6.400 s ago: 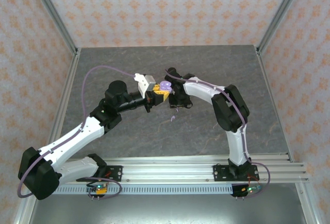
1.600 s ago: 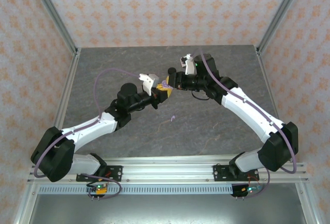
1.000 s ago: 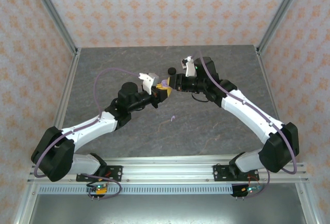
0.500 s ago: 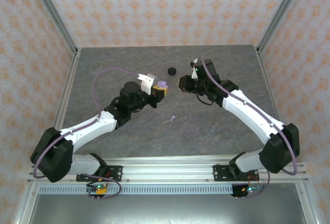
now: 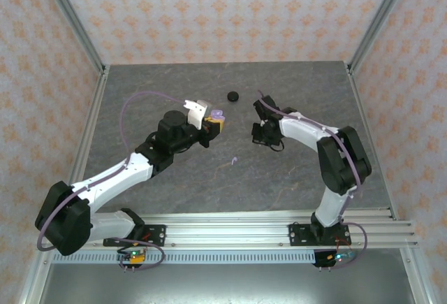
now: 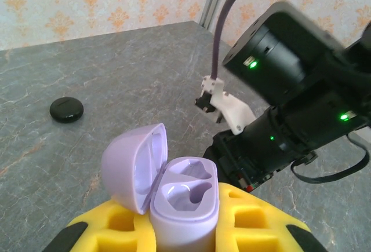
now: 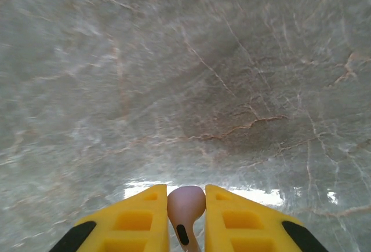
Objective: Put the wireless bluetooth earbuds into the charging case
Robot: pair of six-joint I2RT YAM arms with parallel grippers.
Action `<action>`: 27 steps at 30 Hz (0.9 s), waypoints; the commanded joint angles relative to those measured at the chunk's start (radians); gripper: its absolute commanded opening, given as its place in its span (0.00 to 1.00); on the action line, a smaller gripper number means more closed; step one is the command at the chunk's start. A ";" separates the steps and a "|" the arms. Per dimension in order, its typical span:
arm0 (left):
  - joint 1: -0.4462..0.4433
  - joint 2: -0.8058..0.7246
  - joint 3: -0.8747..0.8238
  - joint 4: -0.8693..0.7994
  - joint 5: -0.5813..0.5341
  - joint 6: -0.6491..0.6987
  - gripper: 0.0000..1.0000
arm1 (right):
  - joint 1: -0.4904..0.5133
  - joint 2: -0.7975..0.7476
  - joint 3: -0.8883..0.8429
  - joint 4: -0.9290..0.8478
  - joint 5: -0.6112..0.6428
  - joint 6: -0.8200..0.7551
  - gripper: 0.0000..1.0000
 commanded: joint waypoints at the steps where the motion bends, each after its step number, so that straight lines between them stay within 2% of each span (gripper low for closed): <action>1: -0.009 -0.021 0.025 -0.010 -0.014 0.015 0.08 | -0.002 0.041 0.007 0.003 0.042 0.003 0.18; 10: -0.009 -0.022 0.022 -0.021 -0.021 0.020 0.08 | -0.001 0.117 0.032 -0.025 0.067 -0.012 0.20; 13: -0.008 -0.018 0.025 -0.020 -0.021 0.020 0.08 | -0.002 0.123 0.040 -0.049 0.075 -0.027 0.25; 16: -0.008 -0.012 0.028 -0.020 -0.018 0.019 0.08 | -0.001 0.124 0.054 -0.078 0.087 -0.052 0.36; 19: -0.007 -0.011 0.030 -0.020 -0.017 0.017 0.08 | 0.000 0.129 0.089 -0.128 0.080 -0.106 0.40; 27: -0.007 -0.012 0.030 -0.017 -0.014 0.018 0.08 | -0.002 0.192 0.219 -0.291 0.083 -0.205 0.39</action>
